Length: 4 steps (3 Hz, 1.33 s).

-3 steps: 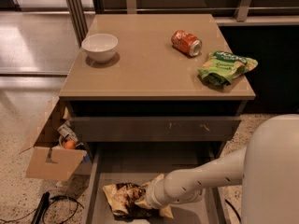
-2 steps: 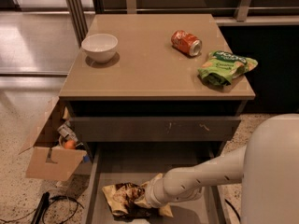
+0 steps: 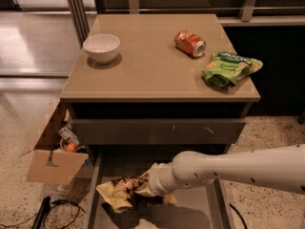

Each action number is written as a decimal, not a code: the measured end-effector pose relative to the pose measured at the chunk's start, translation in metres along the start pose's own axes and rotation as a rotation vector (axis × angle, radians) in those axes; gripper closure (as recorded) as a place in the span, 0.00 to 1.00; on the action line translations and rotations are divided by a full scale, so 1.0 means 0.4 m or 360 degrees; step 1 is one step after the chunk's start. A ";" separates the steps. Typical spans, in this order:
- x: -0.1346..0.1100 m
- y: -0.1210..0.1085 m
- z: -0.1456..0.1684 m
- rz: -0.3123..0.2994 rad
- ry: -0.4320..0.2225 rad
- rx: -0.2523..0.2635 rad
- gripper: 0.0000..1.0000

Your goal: Pick brown chip bag from middle drawer and place on counter

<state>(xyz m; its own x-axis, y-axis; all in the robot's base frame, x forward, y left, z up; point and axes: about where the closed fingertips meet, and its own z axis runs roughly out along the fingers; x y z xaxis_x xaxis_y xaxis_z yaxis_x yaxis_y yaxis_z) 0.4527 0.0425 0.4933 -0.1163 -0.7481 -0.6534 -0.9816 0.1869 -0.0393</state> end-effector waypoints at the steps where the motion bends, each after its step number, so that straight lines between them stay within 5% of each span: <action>1: -0.090 -0.019 -0.138 -0.0087 -0.0111 -0.0004 1.00; 2: -0.143 -0.025 -0.279 -0.0132 -0.0118 -0.0035 1.00; 4: -0.143 0.009 -0.282 -0.0146 -0.0104 -0.0116 1.00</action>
Offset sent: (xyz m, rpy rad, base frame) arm -0.0071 -0.0636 0.1978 0.0486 -0.0476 0.1219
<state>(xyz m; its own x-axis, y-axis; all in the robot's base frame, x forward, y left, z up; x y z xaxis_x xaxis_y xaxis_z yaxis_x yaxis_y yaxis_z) 0.4387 0.0142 0.6156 -0.0175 -0.7164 -0.6974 -0.9963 0.0709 -0.0478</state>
